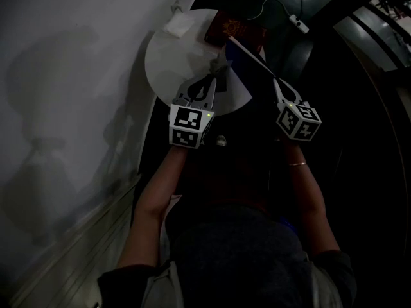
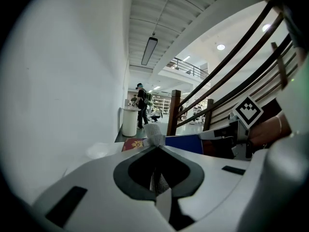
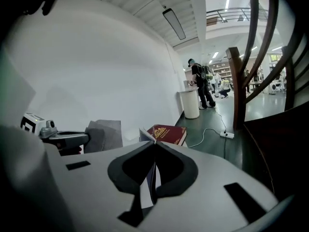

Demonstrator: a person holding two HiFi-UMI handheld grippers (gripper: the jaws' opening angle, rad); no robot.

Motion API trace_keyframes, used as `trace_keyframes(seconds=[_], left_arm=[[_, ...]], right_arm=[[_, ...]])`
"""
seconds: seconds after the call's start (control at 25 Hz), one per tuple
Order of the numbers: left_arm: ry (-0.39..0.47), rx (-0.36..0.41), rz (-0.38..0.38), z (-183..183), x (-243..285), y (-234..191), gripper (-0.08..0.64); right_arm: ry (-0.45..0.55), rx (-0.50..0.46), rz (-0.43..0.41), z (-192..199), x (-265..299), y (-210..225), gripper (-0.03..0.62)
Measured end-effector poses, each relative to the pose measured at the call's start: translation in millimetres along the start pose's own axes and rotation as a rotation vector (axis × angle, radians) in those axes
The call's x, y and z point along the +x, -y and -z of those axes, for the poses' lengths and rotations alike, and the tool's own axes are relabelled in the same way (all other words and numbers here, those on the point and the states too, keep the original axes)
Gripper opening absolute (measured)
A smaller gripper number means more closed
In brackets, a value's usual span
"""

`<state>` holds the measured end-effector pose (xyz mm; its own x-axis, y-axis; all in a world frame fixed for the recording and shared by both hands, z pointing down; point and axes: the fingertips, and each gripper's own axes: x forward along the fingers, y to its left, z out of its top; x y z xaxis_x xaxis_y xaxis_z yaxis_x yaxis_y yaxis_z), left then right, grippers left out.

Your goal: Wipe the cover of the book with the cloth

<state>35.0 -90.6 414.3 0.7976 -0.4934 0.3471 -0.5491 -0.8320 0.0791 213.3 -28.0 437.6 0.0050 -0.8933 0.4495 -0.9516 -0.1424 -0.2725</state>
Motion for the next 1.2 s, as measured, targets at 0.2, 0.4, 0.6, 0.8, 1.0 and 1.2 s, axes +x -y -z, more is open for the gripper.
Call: trace_keyframes(seconds=[0.2,0.4,0.6,0.8,1.0,1.2], left_arm=[[-0.014,0.014,0.101,-3.5,18.8,23.3,0.025],[0.010,0.026,0.278,-15.3,35.8,57.7,0.025],[-0.014,0.078,0.460,-17.3,52.9,92.0,0.025],[-0.067,0.137,0.497,-13.5,84.1,105.8,0.025],[-0.121,0.166,0.486,-6.1,118.3,108.7,0.025],[-0.172,0.173,0.428,5.6,150.4,99.1,0.025]], right_arm=[[-0.004,0.046,0.016,5.0,-0.2,19.6,0.031],[-0.012,0.065,0.032,8.8,5.0,37.2,0.031],[-0.020,0.068,0.058,11.4,7.9,49.5,0.031],[-0.024,0.078,0.084,13.3,9.8,60.9,0.031],[-0.026,0.099,0.100,14.3,12.7,70.9,0.031],[-0.032,0.114,0.117,15.9,16.2,79.2,0.031]])
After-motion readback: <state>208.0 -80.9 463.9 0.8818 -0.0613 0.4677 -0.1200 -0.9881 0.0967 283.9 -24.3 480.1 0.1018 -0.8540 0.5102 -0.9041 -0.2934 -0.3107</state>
